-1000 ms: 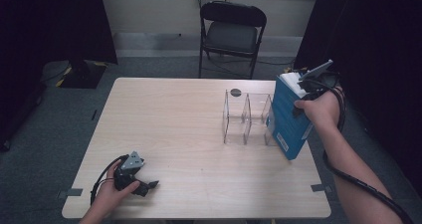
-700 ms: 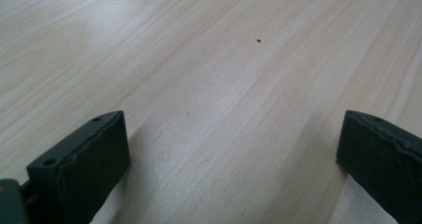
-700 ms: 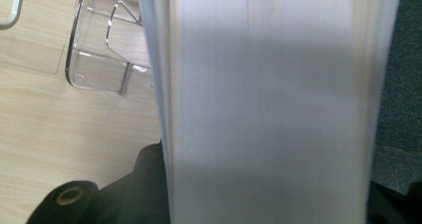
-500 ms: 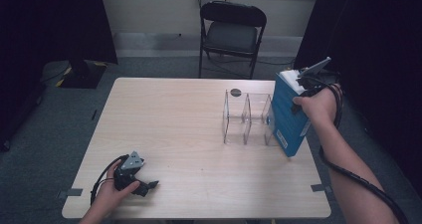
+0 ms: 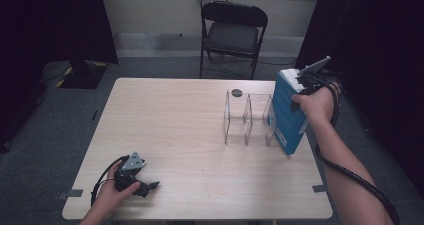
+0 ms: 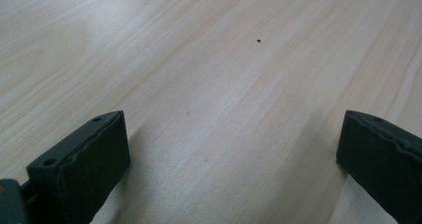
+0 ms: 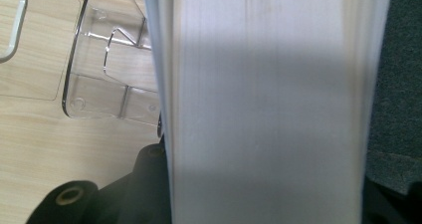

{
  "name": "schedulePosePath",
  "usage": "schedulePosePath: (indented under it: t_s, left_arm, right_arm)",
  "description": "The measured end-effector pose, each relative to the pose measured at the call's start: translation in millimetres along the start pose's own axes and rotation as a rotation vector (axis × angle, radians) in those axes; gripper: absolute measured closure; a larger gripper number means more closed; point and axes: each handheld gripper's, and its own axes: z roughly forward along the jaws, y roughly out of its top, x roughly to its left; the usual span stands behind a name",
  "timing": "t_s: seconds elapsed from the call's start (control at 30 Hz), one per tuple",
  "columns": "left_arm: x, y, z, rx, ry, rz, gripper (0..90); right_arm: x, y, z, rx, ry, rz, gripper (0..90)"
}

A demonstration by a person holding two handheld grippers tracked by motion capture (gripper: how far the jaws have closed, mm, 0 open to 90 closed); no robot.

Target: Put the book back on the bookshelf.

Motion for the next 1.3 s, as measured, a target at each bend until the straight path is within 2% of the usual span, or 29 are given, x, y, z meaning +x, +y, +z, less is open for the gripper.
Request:
schedulePosePath:
  t_s: [0.27, 0.3, 0.37, 0.53, 0.73, 0.87, 1.07, 1.3]
  left_arm:
    - [0.1, 0.0, 0.0, 0.001, 0.001, 0.001, 0.0]
    - [0.0, 0.0, 0.0, 0.001, 0.001, 0.0, 0.0]
    - [0.1, 0.0, 0.0, 0.001, 0.0, 0.001, 0.0]
    - [0.0, 0.0, 0.0, 0.0, 0.0, 0.0, 0.0]
    - [0.0, 0.0, 0.0, 0.001, 0.0, 0.0, 0.0]
    - [-0.1, 0.0, 0.0, 0.001, 0.001, -0.001, 0.0]
    - [0.0, 0.0, 0.0, 0.001, 0.0, 0.0, 0.0]
    - [0.0, 0.0, -0.1, 0.001, 0.001, 0.0, 0.0]
  right_arm:
    - [0.1, 0.7, 2.8, -0.025, 0.003, 0.014, 61.5]
    - [0.2, 0.1, 3.4, -0.032, 0.0, 0.004, 61.5]
    - [3.3, -1.7, 3.5, -0.029, 0.004, -0.002, 61.3]
    - [7.0, -8.8, 5.0, 0.019, 0.01, -0.009, 61.1]
    - [3.7, -13.8, 4.7, 0.004, 0.026, 0.005, 60.8]
    - [2.7, -12.1, 5.0, 0.018, 0.032, 0.011, 60.7]
    - [3.4, -9.5, 5.4, 0.04, 0.013, 0.03, 61.8]
    - [5.3, -10.9, 5.3, -0.004, 0.002, 0.029, 62.1]
